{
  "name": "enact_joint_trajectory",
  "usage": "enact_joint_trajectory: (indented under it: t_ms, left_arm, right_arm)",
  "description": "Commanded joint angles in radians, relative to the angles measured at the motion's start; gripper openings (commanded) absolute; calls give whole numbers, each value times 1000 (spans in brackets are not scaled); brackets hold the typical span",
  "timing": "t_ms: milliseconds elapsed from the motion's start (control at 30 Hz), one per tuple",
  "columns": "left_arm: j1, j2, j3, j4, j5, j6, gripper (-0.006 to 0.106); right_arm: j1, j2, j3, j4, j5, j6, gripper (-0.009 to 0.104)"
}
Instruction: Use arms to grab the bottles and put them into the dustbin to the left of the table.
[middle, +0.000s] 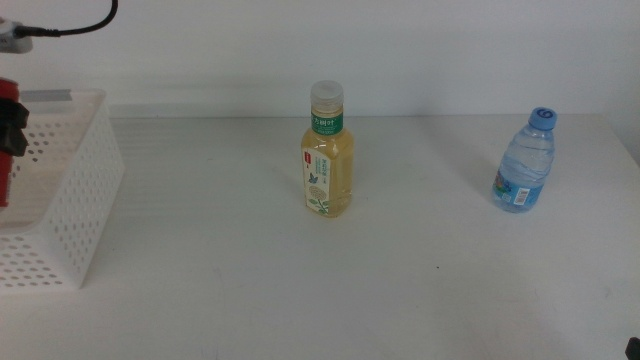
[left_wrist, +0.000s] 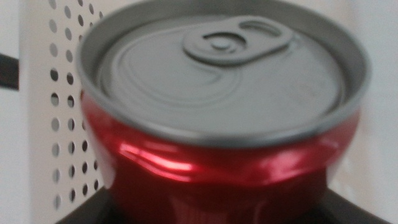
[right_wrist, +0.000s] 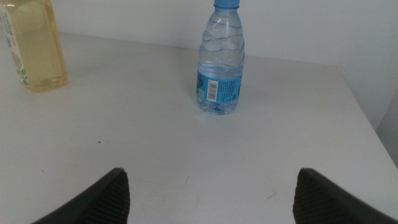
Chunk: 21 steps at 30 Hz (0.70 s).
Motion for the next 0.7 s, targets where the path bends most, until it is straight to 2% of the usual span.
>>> enact_joint_trajectory:
  t_ms: [0, 533, 667]
  left_arm:
    - [17, -9, -70, -17, -57, 10, -5]
    - [31, 163, -100, -14, -63, 30, -5]
    - [31, 188, -98, -14, -81, 31, 2]
  right_arm:
    - [-5, -27, -7, -10, -73, -9, 70]
    - [-5, -27, -7, -10, -73, -9, 70]
    - [-5, -27, -7, -10, -73, -9, 70]
